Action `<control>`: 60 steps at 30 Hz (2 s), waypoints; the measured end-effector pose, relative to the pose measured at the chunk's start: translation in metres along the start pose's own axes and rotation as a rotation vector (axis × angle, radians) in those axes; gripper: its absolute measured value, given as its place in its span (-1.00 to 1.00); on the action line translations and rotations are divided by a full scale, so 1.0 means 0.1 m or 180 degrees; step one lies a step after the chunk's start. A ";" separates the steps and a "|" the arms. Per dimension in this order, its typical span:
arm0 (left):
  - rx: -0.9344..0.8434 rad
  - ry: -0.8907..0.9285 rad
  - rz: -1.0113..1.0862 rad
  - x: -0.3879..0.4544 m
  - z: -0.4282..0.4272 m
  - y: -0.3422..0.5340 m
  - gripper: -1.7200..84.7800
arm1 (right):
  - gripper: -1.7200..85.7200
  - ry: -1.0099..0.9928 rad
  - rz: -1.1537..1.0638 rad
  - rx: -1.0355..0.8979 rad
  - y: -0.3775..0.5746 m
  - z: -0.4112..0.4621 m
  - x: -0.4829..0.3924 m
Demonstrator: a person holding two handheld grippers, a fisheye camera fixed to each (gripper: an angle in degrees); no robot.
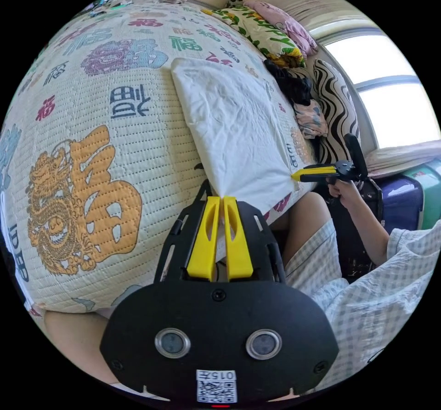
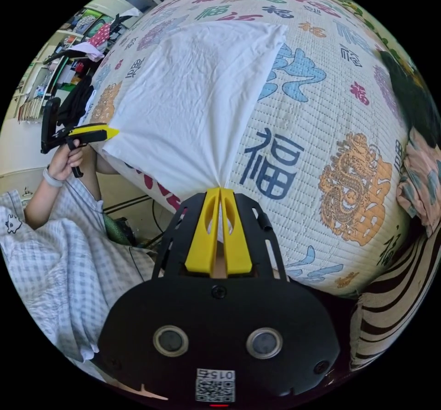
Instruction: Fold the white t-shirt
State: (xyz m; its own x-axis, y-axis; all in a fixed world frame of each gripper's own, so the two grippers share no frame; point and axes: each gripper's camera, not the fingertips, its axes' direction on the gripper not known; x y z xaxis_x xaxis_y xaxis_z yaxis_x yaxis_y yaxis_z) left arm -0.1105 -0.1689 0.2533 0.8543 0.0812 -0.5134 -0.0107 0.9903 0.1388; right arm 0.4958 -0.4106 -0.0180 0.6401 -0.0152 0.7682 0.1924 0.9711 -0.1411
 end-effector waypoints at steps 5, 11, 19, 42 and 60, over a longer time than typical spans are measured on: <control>-0.0127 0.0189 -0.0056 -0.27 -0.05 -0.10 -0.87 | -0.96 -0.0188 -0.0015 0.0129 0.13 -0.08 0.12; 0.0318 0.0418 -0.0140 -0.92 -0.78 -0.43 -0.74 | -0.77 -0.1523 -0.0028 0.0785 0.22 -0.55 0.90; 0.0588 0.1315 -0.0224 -1.90 -0.85 -1.35 -0.66 | -0.68 -0.2386 0.0007 0.1165 -0.48 -0.68 1.74; 0.0813 0.1145 0.1686 -0.79 -1.20 -1.02 -0.97 | -0.84 -0.1491 -0.1846 0.1451 -0.06 -1.70 0.26; 0.0129 0.0003 0.2752 0.32 -0.41 1.12 -0.94 | -0.85 0.0111 -0.2604 0.0645 1.54 -0.89 -1.65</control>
State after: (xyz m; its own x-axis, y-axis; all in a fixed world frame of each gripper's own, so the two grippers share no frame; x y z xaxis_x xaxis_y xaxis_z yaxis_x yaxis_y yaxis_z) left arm -0.1057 -0.0503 0.2181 0.5544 0.8041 -0.2146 -0.6379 0.5762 0.5110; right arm 0.4861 -0.2795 -0.2226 0.3803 -0.7366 0.5593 0.4704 0.6747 0.5687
